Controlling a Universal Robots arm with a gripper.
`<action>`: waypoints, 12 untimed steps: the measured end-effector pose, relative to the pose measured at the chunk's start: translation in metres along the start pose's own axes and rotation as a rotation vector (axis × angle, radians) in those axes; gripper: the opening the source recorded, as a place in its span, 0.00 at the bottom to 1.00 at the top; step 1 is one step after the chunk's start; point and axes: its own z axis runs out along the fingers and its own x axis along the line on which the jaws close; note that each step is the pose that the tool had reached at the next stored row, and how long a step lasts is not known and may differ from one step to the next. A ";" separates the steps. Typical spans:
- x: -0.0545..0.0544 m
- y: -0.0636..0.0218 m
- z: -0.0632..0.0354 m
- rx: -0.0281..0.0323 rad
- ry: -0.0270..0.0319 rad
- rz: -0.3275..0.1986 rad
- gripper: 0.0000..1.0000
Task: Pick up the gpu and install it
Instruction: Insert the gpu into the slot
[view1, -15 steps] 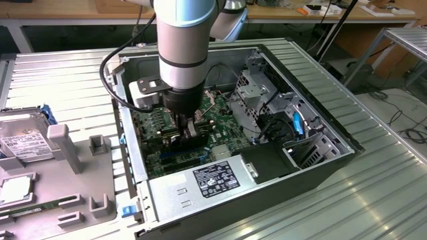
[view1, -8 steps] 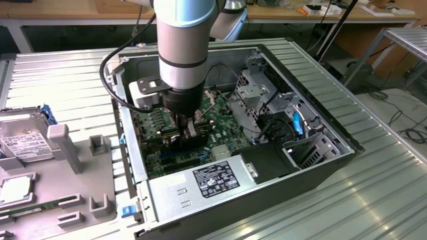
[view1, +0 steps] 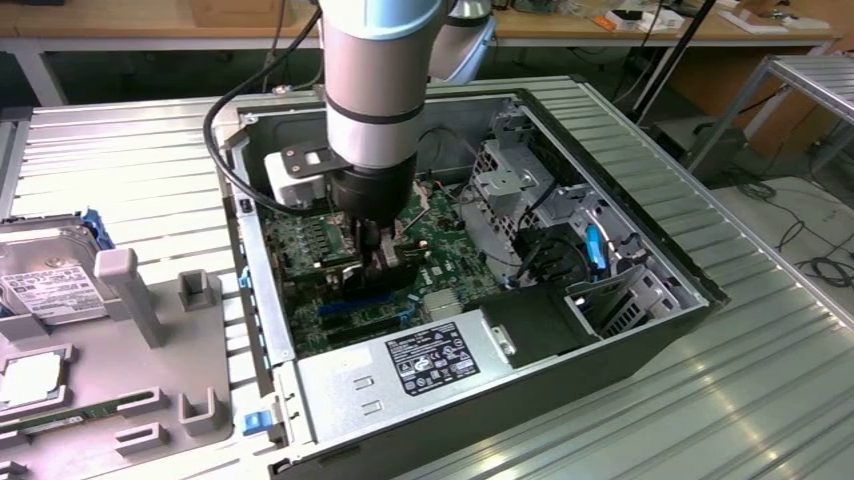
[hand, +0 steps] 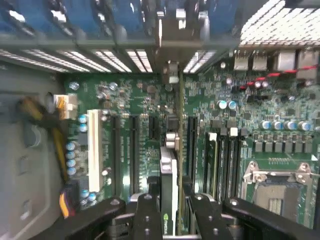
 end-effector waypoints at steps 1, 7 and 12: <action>0.000 0.0000 -0.0005 -0.0001 -0.0001 0.000 0.27; 0.000 0.0013 -0.0002 0.0030 -0.0001 0.000 0.27; 0.000 0.0021 0.0006 0.0074 0.0004 0.000 0.27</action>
